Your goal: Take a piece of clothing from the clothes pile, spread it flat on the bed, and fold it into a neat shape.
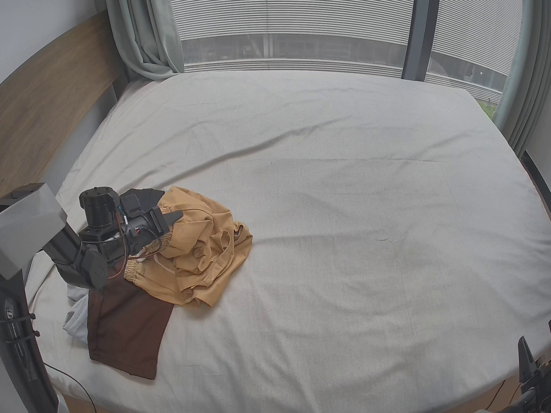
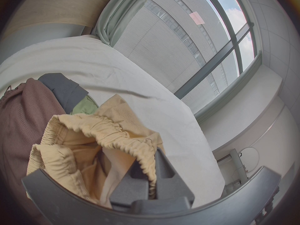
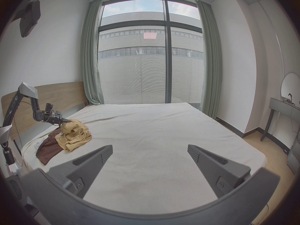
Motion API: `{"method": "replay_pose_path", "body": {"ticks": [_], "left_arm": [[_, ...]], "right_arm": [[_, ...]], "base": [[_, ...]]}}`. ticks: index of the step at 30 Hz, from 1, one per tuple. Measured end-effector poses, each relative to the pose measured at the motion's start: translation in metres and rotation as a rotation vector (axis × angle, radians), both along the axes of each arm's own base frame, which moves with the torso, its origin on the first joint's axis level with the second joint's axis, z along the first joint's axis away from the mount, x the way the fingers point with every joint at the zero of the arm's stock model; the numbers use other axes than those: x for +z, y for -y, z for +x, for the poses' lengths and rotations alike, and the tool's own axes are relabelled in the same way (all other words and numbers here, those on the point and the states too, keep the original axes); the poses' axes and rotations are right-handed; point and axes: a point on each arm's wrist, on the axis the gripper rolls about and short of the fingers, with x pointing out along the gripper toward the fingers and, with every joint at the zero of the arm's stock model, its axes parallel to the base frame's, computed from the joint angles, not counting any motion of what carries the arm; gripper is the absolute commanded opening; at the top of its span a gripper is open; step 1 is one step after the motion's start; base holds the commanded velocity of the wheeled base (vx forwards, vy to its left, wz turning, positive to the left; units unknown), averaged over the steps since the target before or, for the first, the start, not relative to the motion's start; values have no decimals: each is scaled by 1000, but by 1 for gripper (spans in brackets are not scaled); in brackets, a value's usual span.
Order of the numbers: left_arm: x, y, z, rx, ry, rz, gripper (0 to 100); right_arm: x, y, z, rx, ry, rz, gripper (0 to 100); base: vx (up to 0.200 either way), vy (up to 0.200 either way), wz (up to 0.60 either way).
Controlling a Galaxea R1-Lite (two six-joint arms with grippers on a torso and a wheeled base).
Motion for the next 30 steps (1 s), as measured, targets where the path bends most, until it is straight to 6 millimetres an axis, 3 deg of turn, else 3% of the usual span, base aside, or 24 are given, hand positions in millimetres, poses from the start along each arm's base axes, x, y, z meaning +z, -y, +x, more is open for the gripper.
{"method": "replay_pose_path", "body": {"ticks": [17, 30], "left_arm": [[35, 11, -46, -21, 11, -46, 0], [60, 44, -77, -94, 9, -126, 0]], "right_arm": [[0, 0, 0, 0, 0, -1, 100], [0, 0, 0, 1, 0, -1, 100]], "base": [[0, 0, 0], [0, 0, 0]]}}
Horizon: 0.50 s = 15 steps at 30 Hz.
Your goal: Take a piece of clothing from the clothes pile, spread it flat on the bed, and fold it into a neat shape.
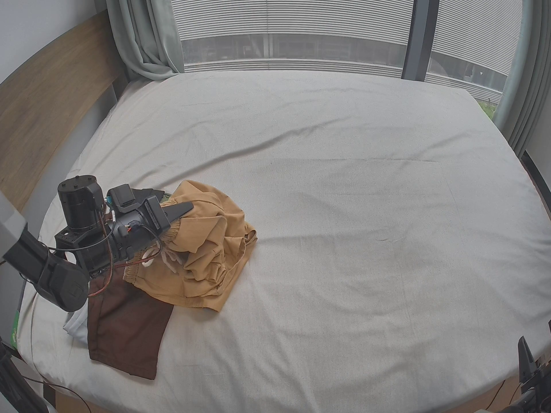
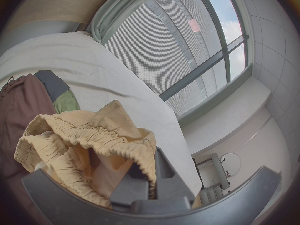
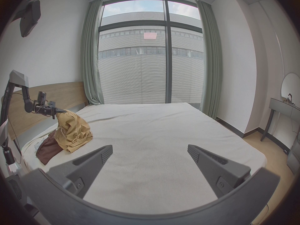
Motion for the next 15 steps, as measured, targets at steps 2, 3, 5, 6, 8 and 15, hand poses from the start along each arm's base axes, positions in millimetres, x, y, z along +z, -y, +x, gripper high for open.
{"method": "replay_pose_path", "body": {"ticks": [2, 3, 5, 6, 8, 15], "left_arm": [[3, 4, -4, -13, 6, -3, 0], [5, 6, -7, -15, 8, -6, 0], [8, 12, -11, -11, 4, -25, 0], [9, 13, -12, -10, 2, -30, 0], [13, 19, -15, -5, -2, -52, 0], [28, 43, -28, -12, 8, -122, 0]], "right_arm": [[0, 0, 0, 0, 0, 0, 100], [0, 0, 0, 0, 0, 0, 100], [0, 0, 0, 0, 0, 0, 100], [0, 0, 0, 0, 0, 0, 100], [0, 0, 0, -1, 0, 1, 100], [0, 0, 0, 0, 0, 1, 100]], "base": [[0, 0, 0], [0, 0, 0], [0, 0, 0], [0, 0, 0], [0, 0, 0], [0, 0, 0]]}}
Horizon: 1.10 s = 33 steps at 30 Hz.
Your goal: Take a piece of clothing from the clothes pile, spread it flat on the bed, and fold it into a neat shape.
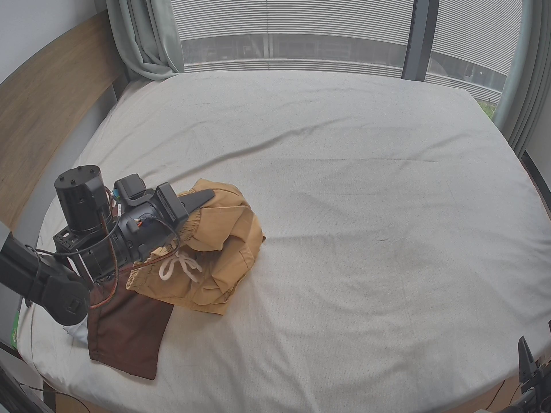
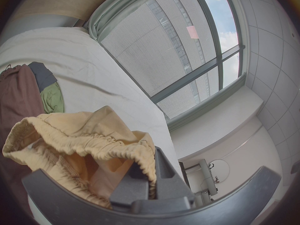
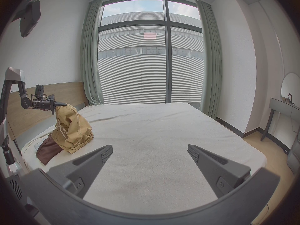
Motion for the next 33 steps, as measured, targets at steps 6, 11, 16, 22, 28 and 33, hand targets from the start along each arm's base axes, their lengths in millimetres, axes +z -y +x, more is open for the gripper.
{"method": "replay_pose_path", "body": {"ticks": [6, 11, 16, 22, 28, 33], "left_arm": [[11, 12, -7, 17, 4, -70, 0], [18, 21, -12, 31, 19, -89, 0], [21, 31, -18, 32, 13, -118, 0], [30, 45, -25, 49, 16, -165, 0], [39, 58, -31, 51, 28, -202, 0], [42, 70, -39, 37, 24, -226, 0]], "right_arm": [[0, 0, 0, 0, 0, 0, 100], [0, 0, 0, 0, 0, 0, 100], [0, 0, 0, 0, 0, 0, 100], [0, 0, 0, -1, 0, 0, 100], [0, 0, 0, 0, 0, 0, 100], [0, 0, 0, 0, 0, 0, 100]], "base": [[0, 0, 0], [0, 0, 0], [0, 0, 0], [0, 0, 0], [0, 0, 0], [0, 0, 0]]}}
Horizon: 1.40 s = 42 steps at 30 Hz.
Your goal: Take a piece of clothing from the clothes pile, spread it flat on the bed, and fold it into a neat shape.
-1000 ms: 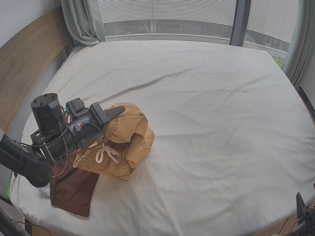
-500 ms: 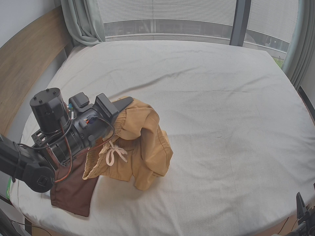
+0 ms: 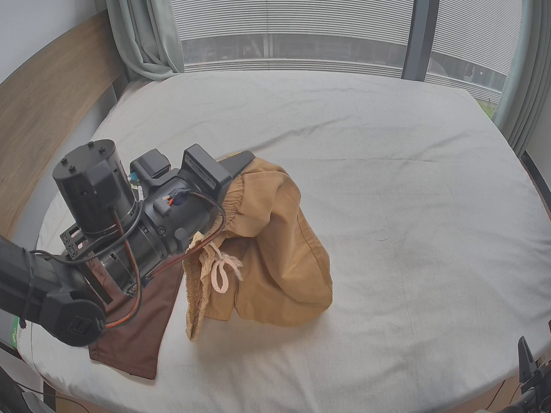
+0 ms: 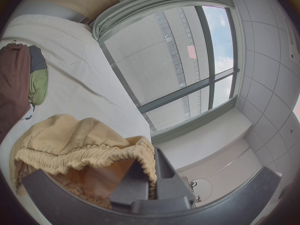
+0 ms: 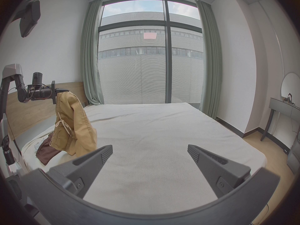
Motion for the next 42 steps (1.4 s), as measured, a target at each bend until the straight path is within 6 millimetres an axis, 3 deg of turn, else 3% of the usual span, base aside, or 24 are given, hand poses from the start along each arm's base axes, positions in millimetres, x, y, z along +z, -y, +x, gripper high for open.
{"method": "replay_pose_path", "body": {"ticks": [8, 18, 29, 42], "left_arm": [[16, 21, -10, -22, 7, -88, 0], [17, 43, -27, -118, -30, -145, 0], [18, 62, -25, -158, -40, -177, 0], [34, 105, -22, -249, -42, -246, 0]], "right_arm": [[0, 0, 0, 0, 0, 1, 100], [0, 0, 0, 1, 0, 1, 100], [0, 0, 0, 0, 0, 1, 100], [0, 0, 0, 0, 0, 1, 100]], "base": [[0, 0, 0], [0, 0, 0], [0, 0, 0], [0, 0, 0]]}}
